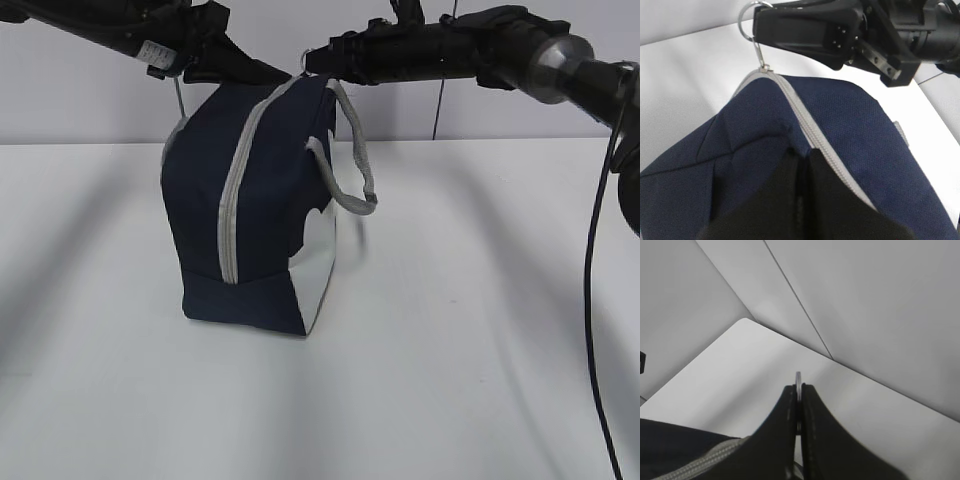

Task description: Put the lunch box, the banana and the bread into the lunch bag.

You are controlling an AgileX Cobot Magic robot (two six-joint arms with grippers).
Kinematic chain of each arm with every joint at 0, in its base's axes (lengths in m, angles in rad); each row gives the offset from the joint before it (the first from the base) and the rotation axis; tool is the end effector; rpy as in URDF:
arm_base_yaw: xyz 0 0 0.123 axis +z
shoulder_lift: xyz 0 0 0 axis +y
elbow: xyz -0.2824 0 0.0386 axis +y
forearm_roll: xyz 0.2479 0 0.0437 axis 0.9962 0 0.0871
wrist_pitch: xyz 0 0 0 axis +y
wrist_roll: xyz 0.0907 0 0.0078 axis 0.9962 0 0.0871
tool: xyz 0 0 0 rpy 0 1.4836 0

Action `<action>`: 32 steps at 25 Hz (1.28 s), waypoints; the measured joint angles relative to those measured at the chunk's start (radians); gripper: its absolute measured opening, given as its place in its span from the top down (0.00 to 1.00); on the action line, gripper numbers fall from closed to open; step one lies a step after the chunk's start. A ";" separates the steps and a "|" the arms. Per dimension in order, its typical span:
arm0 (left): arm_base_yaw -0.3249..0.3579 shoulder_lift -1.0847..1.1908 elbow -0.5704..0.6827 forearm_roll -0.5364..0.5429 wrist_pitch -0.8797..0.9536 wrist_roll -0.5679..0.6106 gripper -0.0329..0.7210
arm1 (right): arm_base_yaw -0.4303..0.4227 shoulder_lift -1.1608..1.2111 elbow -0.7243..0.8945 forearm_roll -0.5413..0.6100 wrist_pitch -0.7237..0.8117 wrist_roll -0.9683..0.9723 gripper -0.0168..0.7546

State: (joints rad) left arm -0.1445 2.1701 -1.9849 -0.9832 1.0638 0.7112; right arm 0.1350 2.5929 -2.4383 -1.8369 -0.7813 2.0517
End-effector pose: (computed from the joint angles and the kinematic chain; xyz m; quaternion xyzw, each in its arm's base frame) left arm 0.4679 -0.1351 0.2835 0.2302 0.8437 -0.3826 0.2979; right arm 0.5626 0.1388 0.2212 -0.2210 0.7533 0.3614 0.5031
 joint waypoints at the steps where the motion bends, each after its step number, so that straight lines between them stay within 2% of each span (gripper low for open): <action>1: 0.000 0.000 0.000 -0.004 0.005 0.006 0.94 | 0.000 0.002 0.000 -0.005 0.002 0.005 1.00; 13: 0.000 0.001 0.000 -0.020 0.040 0.059 0.94 | 0.000 0.077 -0.003 0.021 0.027 0.030 1.00; 32: 0.000 0.004 0.000 -0.016 0.045 0.065 0.94 | 0.000 0.131 -0.009 0.031 0.030 0.052 1.00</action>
State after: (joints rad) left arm -0.1445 2.1739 -1.9849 -0.9991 1.1085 0.7763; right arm 0.1350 2.7244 -2.4476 -1.8063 -0.7515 2.1037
